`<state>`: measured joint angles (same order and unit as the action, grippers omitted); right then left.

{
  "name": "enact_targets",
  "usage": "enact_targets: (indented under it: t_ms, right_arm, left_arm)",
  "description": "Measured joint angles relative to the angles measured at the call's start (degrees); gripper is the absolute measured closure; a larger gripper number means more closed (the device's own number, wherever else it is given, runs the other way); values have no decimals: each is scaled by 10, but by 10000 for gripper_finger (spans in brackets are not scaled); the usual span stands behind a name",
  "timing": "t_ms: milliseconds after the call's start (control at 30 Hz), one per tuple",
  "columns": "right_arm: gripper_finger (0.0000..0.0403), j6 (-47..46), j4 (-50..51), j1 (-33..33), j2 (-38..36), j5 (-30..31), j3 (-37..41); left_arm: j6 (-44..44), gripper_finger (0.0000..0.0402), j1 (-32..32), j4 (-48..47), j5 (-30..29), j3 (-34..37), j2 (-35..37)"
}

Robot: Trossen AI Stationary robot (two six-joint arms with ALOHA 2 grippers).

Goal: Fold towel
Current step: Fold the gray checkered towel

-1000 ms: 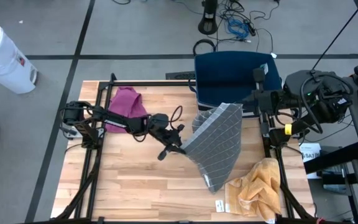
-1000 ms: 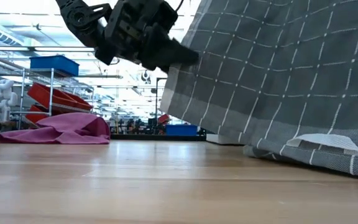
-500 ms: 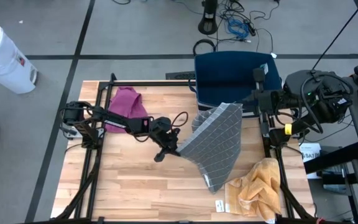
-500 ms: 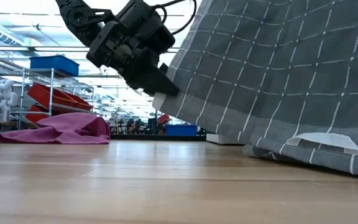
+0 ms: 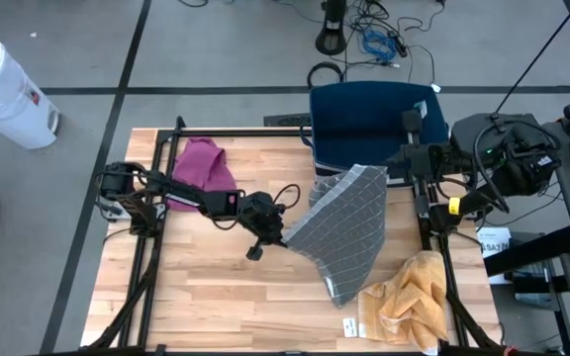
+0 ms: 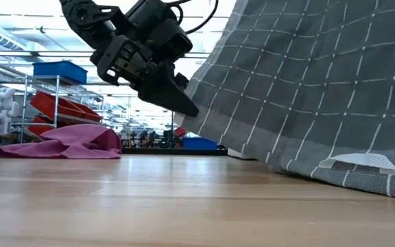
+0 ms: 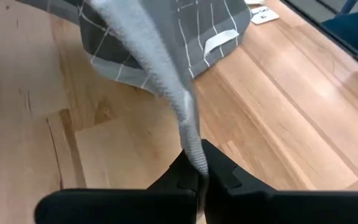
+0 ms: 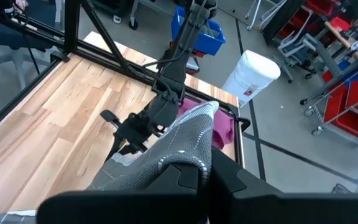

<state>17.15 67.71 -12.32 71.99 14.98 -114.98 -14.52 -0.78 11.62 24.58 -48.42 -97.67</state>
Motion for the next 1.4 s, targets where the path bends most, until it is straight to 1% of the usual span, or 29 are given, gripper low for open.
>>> enact_targets:
  t_ms: [100,233,333,433,567,633,733,833,900,967,1033,1133,1267,1400]
  right_arm:
    - [403,-13,15,0,0,0,0]
    - [397,-33,31,0,5,-2,0]
    - [386,-46,50,0,11,-3,0]
    - [375,-57,78,0,20,-1,0]
    - [373,-81,119,0,40,-1,0]
    - [377,-93,130,0,50,-2,2]
    - [382,-107,143,0,67,-3,11]
    - [384,-118,148,0,87,-7,25]
    - [385,-122,148,0,100,-21,43]
    - [385,-127,147,0,114,-35,66]
    - [385,-137,140,0,127,-51,102]
    - [385,-138,110,0,144,-79,172]
    - [385,-134,36,0,159,-95,289]
    - [379,-145,-93,1,161,-89,427]
  left_arm:
    - [4,399,0,-8,-7,0,2]
    - [4,400,0,-55,-28,1,31]
    - [4,400,0,-106,-34,1,79]
    - [5,401,6,-183,-58,1,151]
    - [24,401,22,-280,-121,1,272]
    - [41,401,31,-321,-164,1,339]
    - [64,401,49,-347,-234,1,439]
    - [79,401,70,-348,-320,0,530]
    - [81,401,85,-346,-376,0,580]
    - [82,401,101,-346,-430,0,620]
    - [82,401,114,-346,-461,-1,649]
    - [83,401,127,-347,-472,-1,669]
    - [83,401,136,-353,-477,-1,664]
    - [76,401,141,-355,-503,0,646]
